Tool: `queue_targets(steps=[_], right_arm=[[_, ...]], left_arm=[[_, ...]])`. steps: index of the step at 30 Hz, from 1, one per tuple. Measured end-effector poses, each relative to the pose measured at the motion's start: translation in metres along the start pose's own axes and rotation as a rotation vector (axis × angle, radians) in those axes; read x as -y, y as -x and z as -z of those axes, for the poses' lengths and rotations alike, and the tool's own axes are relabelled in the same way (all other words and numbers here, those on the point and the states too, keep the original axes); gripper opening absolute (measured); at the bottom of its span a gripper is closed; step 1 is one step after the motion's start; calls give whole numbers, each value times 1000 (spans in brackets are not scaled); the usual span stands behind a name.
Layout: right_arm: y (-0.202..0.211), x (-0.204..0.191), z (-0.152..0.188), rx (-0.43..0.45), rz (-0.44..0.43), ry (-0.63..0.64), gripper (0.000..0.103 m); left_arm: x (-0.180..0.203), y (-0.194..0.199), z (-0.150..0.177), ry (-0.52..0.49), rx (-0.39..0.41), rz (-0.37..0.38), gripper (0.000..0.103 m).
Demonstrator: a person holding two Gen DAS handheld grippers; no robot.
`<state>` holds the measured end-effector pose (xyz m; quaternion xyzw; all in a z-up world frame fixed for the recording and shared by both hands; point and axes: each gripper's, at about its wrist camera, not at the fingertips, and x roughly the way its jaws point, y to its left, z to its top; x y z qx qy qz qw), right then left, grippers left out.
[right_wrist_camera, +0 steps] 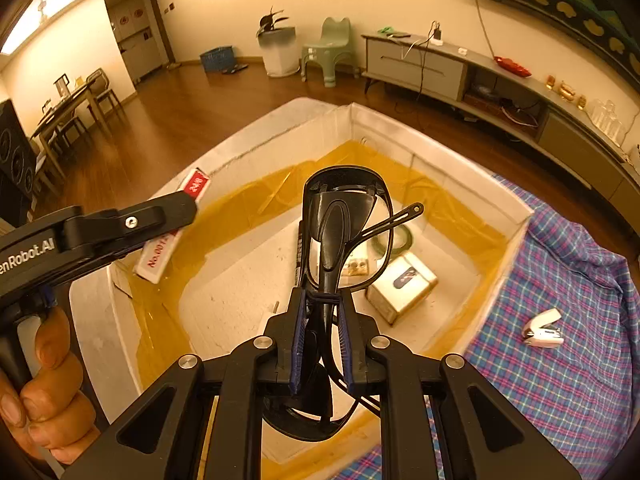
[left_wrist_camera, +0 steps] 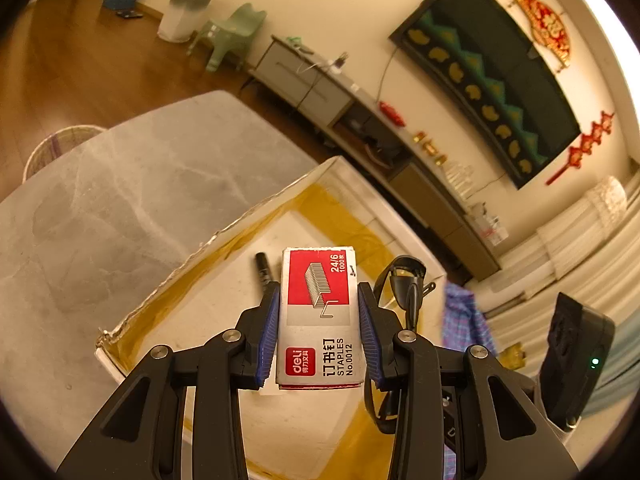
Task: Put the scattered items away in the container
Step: 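Open the left tool to drop the staples box while the right tool releases the sunglasses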
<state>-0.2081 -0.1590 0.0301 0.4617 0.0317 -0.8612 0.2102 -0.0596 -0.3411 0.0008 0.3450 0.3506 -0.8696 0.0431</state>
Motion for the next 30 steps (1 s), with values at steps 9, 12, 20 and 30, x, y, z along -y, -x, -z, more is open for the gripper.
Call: queue_targets(steps=[9,12,20,30], right_arm=[[-37,-3,6,-101,-13,-21,17],[-44,-1,10,-128,-3,-29,17],[-44,-1,12,-137,14,-39,19],[-35,3,12,-112,-2,-60,19]], left_arm=[[1,-26,5,-89,-51,-192,38],[-2,-33,6,-82,-69,-207,39],[-6,-35,4,-46,-68,-218,40],[-5,-33,3,-26,-78,-204,46]])
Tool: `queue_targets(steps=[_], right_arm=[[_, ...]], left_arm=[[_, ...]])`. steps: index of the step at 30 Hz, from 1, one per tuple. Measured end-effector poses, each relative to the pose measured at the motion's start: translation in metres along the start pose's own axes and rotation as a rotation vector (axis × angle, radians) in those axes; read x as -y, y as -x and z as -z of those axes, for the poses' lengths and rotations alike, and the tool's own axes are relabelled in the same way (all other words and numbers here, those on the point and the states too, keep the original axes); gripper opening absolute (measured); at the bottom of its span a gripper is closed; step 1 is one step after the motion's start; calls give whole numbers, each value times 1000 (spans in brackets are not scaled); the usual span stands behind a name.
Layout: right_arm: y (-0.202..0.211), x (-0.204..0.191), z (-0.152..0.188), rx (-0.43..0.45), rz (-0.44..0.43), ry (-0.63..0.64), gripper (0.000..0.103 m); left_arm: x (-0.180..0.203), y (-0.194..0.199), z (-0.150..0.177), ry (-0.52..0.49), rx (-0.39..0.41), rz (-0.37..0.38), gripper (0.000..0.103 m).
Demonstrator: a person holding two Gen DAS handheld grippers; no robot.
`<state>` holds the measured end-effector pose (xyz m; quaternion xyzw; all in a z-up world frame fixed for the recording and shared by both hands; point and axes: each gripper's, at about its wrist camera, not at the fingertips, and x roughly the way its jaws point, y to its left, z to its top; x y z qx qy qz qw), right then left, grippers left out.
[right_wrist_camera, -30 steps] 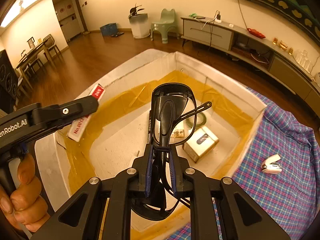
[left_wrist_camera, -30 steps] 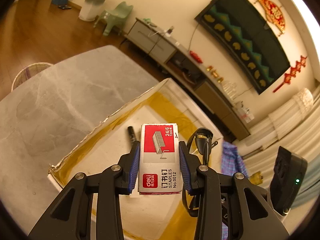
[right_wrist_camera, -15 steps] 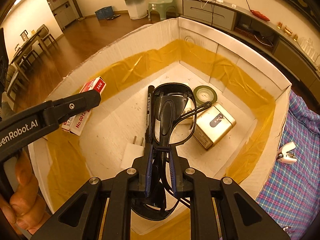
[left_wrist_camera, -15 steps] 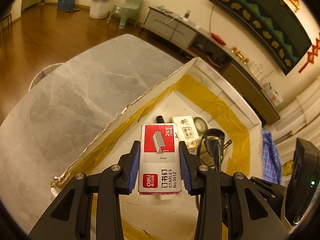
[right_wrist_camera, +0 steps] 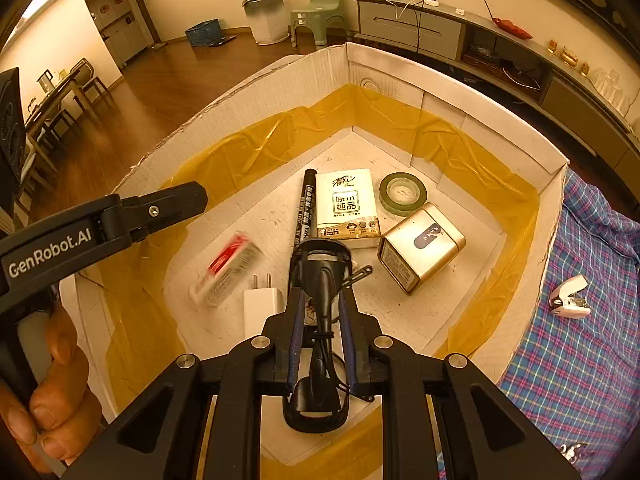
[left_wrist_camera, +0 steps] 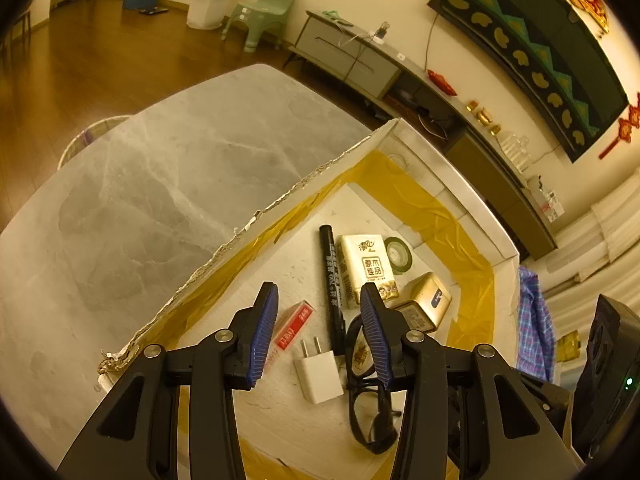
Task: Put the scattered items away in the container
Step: 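Open the left tool to drop the staples box while the right tool releases the sunglasses, then move both open tools back over the remaining items on the table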
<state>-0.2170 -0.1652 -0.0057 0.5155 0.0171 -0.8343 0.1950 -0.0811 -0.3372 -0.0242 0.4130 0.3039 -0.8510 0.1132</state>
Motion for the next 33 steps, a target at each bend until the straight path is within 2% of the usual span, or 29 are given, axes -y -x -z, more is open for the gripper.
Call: queue_targets(steps=[6,11,14,17,22,25,28,33], right_arm=[[3,-1,-1,4,-24,-3,21],[25,1,3,87,-143,-36,27],[45,5,10,156,-227,-48,27],[70,12,23,237,-294,-46,28],[119,38,52,356,-351,-42,29],[148,60,74,400,-315,-28,32],[176,92,99,434,-229,-17,37],[206,155,141,454,-107,-84,51]], left_arm=[[1,4,0,6,7,0,46],[3,12,0,-5,33,-11,46],[11,25,1,-31,76,-14,46],[28,45,6,-84,156,31,46],[69,74,21,-202,265,170,47],[97,82,35,-282,276,244,48],[127,81,51,-362,260,303,49],[170,68,69,-453,202,326,49]])
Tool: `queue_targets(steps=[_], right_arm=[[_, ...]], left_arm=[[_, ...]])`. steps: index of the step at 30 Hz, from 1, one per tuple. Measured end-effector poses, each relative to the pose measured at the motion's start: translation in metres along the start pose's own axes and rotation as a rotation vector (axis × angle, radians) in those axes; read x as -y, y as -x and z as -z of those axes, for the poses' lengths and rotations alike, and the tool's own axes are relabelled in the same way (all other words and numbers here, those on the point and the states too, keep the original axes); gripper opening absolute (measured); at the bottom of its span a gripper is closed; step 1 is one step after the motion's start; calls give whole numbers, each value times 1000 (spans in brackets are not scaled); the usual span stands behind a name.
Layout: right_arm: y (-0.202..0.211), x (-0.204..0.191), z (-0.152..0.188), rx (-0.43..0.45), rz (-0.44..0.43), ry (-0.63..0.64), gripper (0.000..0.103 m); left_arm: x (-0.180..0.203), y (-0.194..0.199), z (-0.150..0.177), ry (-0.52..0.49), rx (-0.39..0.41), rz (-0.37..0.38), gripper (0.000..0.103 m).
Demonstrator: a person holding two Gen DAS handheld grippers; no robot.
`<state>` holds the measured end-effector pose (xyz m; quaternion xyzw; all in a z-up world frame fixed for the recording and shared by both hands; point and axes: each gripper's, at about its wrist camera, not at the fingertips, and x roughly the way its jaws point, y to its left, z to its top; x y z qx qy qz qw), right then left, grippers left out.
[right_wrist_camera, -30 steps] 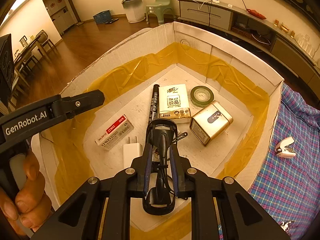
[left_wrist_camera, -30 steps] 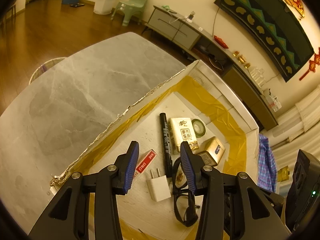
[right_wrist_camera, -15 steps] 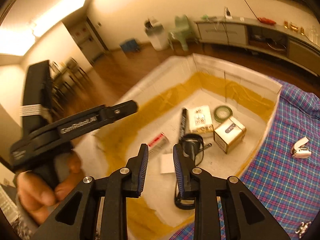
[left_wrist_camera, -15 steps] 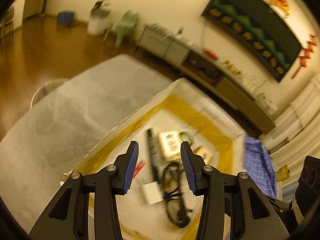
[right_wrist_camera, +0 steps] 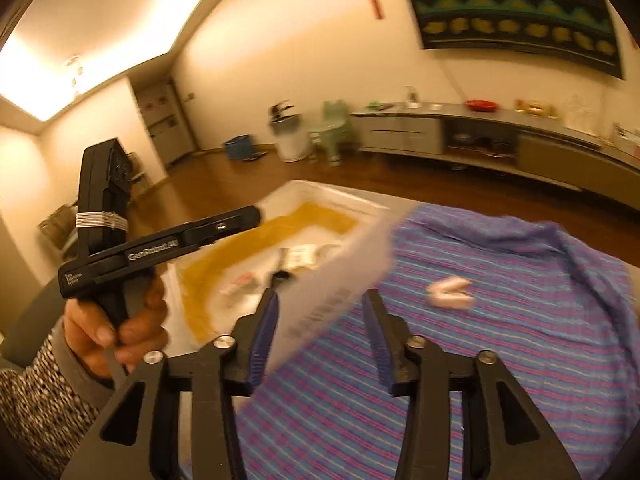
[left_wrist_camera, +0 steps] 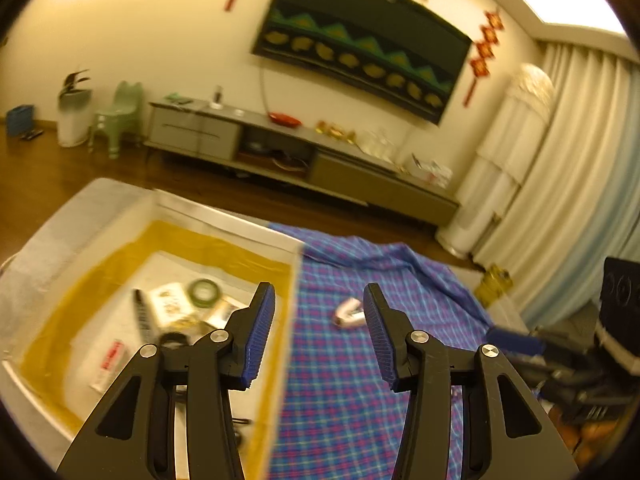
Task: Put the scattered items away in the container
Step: 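Move both open tools back over the remaining items on the table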
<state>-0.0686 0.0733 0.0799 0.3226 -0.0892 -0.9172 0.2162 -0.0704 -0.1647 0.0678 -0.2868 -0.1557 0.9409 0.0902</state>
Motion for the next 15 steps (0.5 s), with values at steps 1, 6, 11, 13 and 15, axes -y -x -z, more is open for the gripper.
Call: queue_targets(steps=[1,6,11,13,15], right_arm=[[7,12,4,2,15,-19,52],[15,76,39,-64,106,-97,56],[-6,120,75,-166,182,-93,60],[-15,132,83,-214,183,-70,60],[-28,136,86,-254,181,-25,61]], left_arm=[[8,-7,1,-14,-16,8,50],[49,-48,15,-97,-101,11,52],[75,-105,33,-135,-177,-31,52],[79,-128,36,-142,-200,-53,52],[81,-151,38,-140,-216,-78,52]])
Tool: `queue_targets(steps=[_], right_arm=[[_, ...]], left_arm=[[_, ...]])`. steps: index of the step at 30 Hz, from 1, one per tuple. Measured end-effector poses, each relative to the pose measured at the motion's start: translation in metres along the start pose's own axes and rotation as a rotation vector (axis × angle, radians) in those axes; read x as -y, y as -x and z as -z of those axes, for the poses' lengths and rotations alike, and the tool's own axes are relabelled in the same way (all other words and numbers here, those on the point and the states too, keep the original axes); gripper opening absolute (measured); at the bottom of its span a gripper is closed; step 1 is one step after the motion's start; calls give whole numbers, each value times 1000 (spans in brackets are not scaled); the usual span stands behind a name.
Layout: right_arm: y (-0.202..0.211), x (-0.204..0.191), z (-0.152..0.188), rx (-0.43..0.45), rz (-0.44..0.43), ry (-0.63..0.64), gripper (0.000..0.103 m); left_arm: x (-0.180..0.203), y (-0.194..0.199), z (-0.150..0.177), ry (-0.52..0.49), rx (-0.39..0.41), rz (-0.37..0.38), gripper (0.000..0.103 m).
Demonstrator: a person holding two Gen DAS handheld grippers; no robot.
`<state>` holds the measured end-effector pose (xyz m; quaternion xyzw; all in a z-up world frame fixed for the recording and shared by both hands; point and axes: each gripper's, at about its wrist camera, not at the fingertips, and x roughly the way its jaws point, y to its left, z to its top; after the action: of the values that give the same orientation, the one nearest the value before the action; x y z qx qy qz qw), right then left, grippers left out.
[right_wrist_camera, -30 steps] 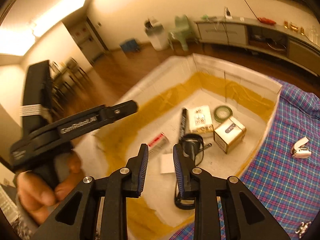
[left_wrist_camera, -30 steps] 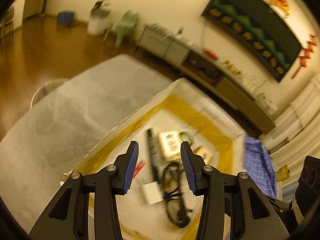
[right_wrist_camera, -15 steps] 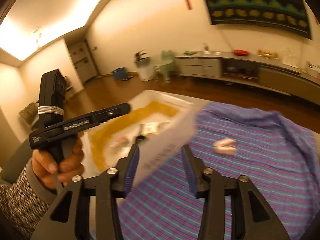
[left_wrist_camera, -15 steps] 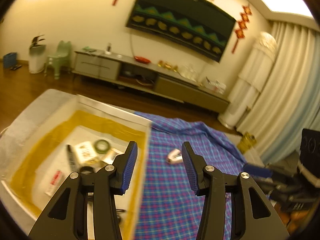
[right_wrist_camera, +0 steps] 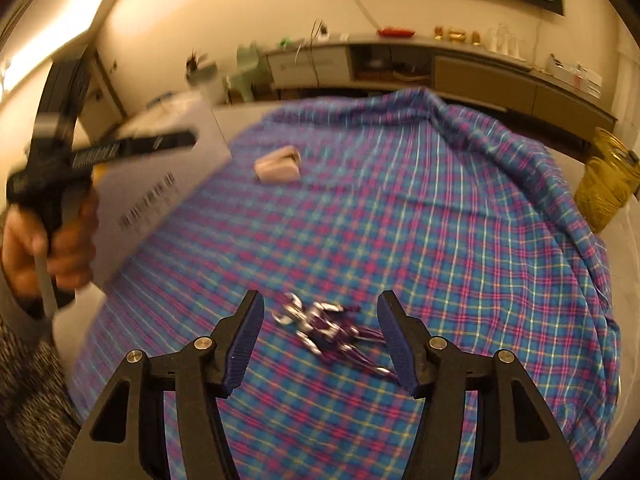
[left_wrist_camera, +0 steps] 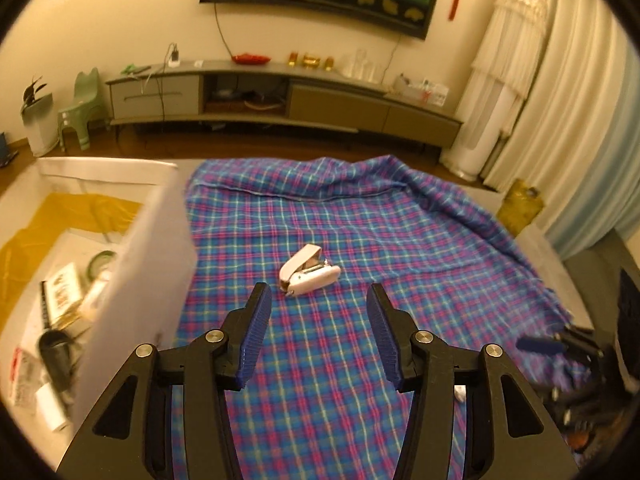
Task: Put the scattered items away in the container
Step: 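Move both open tools back over the remaining items on the table, then grasp the white stapler with the left tool while the right tool grasps the purple action figure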
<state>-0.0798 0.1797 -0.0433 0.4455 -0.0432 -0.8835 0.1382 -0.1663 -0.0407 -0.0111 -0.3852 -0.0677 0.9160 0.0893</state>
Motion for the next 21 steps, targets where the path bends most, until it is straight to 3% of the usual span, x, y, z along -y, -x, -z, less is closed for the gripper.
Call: queue_targets(steps=[3,9,14,15,17,18,21], right_arm=[[-12,-1,-1,-21,-10,61,70],[-30,5,5,-58,-10,80,70],[-36,10,11,-82,2,76,69],[-37,11,11,-87,8,72,68],[-42,14,13,-114,1,50,45],[-44,15,14,-125,1,43,39],[-45,12,14,-134,10,62,35]], left_arm=[[-2,-29,-6,26,-20,-15,53],[-5,-85,-14,18,-69,-54,53],[-11,-105,-6,23,-92,-74,54],[-13,-104,-3,29,-83,-68,54],[-12,-103,0,32,-88,-57,54],[-9,-101,3,17,-85,-53,54],[10,-90,14,-105,-48,-106,54]])
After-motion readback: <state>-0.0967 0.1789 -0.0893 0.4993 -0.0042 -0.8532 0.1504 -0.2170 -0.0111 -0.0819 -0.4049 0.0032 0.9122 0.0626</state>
